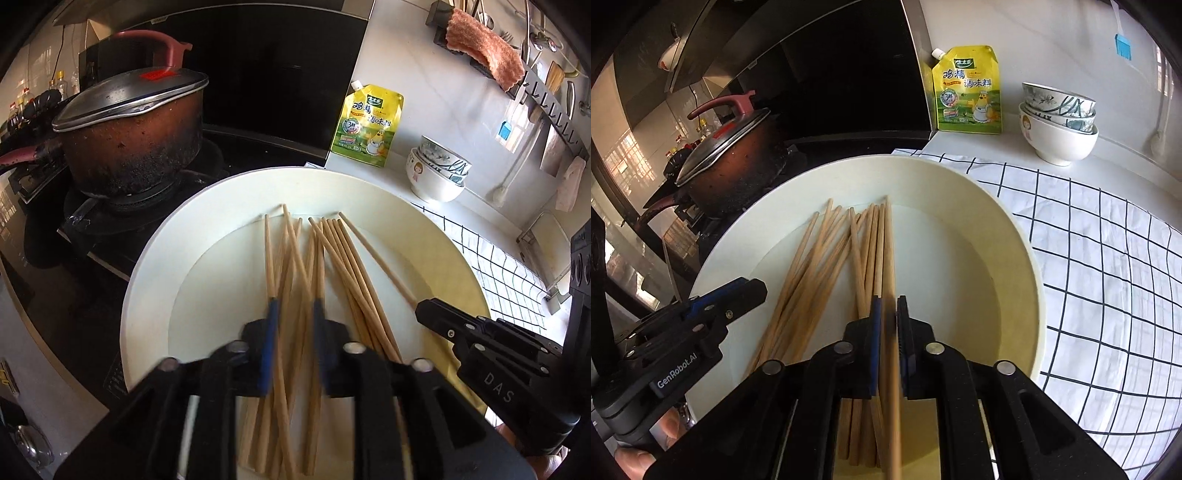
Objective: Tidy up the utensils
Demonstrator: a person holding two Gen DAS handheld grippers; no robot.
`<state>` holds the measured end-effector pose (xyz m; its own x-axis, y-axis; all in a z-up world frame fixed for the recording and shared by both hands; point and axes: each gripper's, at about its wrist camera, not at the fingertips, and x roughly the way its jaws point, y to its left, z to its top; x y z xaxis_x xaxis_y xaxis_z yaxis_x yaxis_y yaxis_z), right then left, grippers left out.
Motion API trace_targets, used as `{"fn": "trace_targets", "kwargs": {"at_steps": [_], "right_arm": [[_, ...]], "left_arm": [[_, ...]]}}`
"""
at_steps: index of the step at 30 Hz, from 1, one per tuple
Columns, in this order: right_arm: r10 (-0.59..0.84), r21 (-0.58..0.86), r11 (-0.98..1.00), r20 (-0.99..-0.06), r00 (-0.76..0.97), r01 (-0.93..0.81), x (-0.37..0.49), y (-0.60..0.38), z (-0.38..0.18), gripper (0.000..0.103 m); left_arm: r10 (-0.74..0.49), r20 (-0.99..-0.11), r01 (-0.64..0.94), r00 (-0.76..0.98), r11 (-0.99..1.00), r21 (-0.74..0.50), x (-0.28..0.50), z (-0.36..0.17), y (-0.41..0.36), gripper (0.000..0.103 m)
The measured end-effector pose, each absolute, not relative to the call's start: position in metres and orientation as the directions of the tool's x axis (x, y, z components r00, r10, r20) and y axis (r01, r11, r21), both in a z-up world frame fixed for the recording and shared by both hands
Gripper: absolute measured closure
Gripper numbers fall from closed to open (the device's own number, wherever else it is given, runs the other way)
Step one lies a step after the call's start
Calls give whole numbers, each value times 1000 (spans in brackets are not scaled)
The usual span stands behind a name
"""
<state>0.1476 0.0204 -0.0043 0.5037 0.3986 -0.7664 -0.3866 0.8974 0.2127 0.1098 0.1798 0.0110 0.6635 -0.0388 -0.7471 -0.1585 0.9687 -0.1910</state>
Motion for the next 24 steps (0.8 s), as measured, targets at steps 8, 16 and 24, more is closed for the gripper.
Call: {"fn": "trace_targets", "kwargs": {"at_steps": [8, 16, 24], "right_arm": [[391, 207, 905, -749, 535, -372, 135, 11, 4, 84], [377, 194, 913, -740, 557, -360, 119, 7, 7, 83], [372, 186, 917, -723, 583, -354, 101, 1, 11, 75]], "left_arm": [[-13, -724, -185, 690, 963, -194, 94, 19, 186, 49], [1, -718, -212, 696, 956, -204, 77, 21, 192, 39], [34, -710, -232, 703, 955, -184, 60, 23, 196, 37]]}}
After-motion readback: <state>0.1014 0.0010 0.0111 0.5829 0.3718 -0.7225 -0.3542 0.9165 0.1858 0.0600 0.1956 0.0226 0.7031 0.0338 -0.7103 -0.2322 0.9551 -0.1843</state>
